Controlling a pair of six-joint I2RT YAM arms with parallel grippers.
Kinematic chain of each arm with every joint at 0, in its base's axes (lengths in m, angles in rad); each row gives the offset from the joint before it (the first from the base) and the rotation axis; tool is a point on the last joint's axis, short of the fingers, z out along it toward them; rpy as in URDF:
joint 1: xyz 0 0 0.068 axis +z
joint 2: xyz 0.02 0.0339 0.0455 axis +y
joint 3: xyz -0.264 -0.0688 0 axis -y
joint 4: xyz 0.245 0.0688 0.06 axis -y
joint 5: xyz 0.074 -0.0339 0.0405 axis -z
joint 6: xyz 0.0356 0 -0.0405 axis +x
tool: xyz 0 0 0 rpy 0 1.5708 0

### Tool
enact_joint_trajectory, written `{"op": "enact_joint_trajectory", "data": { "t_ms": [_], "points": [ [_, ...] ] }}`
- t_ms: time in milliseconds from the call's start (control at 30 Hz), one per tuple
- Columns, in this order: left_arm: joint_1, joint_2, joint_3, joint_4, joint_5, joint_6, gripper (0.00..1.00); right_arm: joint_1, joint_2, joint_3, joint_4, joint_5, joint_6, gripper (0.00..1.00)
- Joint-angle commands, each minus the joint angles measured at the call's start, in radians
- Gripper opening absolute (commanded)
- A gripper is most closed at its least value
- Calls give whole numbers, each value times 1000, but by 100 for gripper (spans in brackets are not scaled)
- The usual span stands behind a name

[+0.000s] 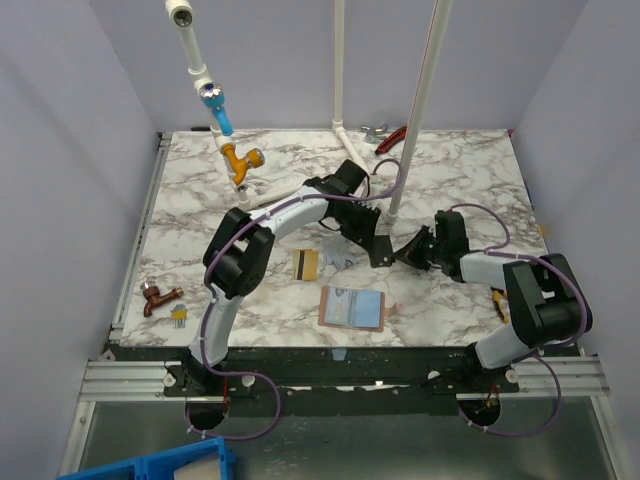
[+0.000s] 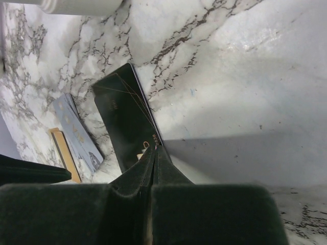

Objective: Put the credit cards into the card holder
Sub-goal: Pick up the credit card from the center of the board.

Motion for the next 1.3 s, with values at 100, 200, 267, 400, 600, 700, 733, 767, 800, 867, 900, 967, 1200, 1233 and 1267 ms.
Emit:
{"op": "enact_joint_trajectory", "data": {
  "t_ms": [100,200,267,400,600,700,733,767,800,867,900,967,1200,1233,1267],
  "points": [
    [0,46,32,15,18,-93,26,3,32,-19,16,-9,1,1],
    [2,51,30,20,-8,-109,28,5,38,-21,12,-3,-1,1],
    [2,57,35,21,-17,-122,29,4,40,-25,11,-1,-2,1],
    [2,77,60,23,-20,-150,35,5,50,-31,5,5,-8,1],
    [3,99,89,21,-45,-179,43,3,61,-38,-3,17,-7,1],
    [1,111,101,22,-38,-193,43,3,63,-37,-11,24,-8,1],
    [2,111,102,25,-38,-200,44,3,63,-37,-13,25,-11,1],
    [1,110,99,27,-41,-205,45,4,65,-37,-14,24,-12,1],
    [1,109,96,29,-46,-212,45,3,66,-38,-16,27,-13,1],
    [-1,104,85,37,-56,-232,46,4,71,-43,-13,19,-12,1],
    [-2,106,81,35,-64,-238,48,3,74,-46,-10,16,-10,1],
    [-8,104,66,32,-85,-250,50,3,77,-52,-1,9,-6,1],
    [-17,115,33,61,-105,-298,50,3,77,-55,-3,10,-11,1],
    [-17,120,38,61,-101,-301,50,4,80,-55,-3,10,-11,1],
    [-17,127,45,61,-95,-305,50,4,82,-54,-5,7,-13,1]
  ]
}}
